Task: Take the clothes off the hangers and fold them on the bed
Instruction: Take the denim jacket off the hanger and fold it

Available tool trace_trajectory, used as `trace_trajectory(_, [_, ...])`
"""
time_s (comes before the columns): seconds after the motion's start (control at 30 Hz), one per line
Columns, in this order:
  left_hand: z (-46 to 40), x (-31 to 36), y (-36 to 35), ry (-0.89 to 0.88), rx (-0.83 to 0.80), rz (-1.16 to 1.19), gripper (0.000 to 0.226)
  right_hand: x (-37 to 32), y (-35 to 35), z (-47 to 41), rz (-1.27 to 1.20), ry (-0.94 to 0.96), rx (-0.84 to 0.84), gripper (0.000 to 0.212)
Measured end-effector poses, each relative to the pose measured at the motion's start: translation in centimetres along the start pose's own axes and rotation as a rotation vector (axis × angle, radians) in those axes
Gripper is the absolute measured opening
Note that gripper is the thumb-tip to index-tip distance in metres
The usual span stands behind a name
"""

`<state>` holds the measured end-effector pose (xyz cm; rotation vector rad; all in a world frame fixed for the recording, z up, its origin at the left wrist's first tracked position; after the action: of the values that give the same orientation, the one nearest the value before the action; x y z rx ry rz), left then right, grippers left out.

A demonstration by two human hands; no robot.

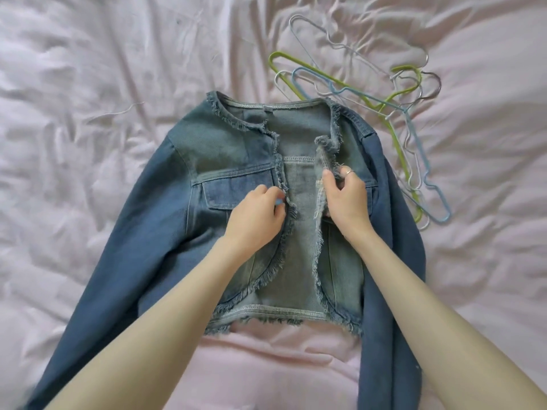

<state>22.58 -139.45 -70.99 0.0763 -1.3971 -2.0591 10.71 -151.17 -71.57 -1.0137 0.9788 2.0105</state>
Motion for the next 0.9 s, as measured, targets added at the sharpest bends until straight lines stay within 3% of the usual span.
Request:
trace_trajectory(0.1, [2.5,-0.3,0.1,-0.022,0.065,-0.102,0.026,-2.1,0.1,0.9,-0.014,0.088,0.062,0.021])
trace_trajectory(0.2, [4.8,-0.5,-1.3,-0.029,0.009,-0.275,0.038,-3.9,-0.6,0.9,-0.035,0.156,0.114,0.014])
trace_trajectory(0.33, [7.7,-0.2,-2.5,-0.097,0.053,-0.409,0.055,-4.9,-2.4,0.2,-0.079,0.163,0.100,0.014])
trace_trajectory(0.43, [9.1,-1.1,-3.7,-0.057,0.057,-0.485,0.059,-4.5,-3.4,-0.3,-0.078,0.141,0.037,0.013])
trace_trajectory(0.5, [9.8,-2.0,-4.1,-0.010,0.065,-0.498,0.052,-3.3,-4.6,0.0,-0.132,0.038,-0.108,0.007])
trace_trajectory(0.57, [9.8,-2.6,-4.4,0.008,0.083,-0.492,0.039,-2.0,-5.2,0.8,-0.075,-0.049,-0.213,0.021])
trace_trajectory(0.63, [10.0,-2.8,-4.5,0.006,0.071,-0.450,0.031,-0.7,-4.1,2.6,0.052,-0.064,-0.212,0.030])
trace_trajectory(0.73, [10.6,-3.3,-3.8,0.012,0.054,-0.222,0.009,1.4,-2.0,6.2,0.172,-0.044,-0.129,0.025])
trace_trajectory(0.8, [10.9,-3.8,-3.6,-0.002,0.029,-0.012,0.010,3.3,-1.3,8.6,0.221,-0.079,-0.103,0.021])
trace_trajectory(0.9, [12.8,-4.7,-0.7,-0.060,0.288,-0.036,0.020,6.0,-1.9,12.5,0.254,-0.171,-0.161,0.023])
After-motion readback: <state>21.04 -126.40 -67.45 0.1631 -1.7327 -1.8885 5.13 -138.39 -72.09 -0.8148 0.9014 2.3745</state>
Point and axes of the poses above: each hand's wrist, its own z-axis away from the middle knuckle, its own y-axis out of the back of the hand, x = y × z, the point moved 8 cm from there along -z, towards the middle knuckle, and after that the axes turned 14 degrees about -z, right-handed, at the moved point
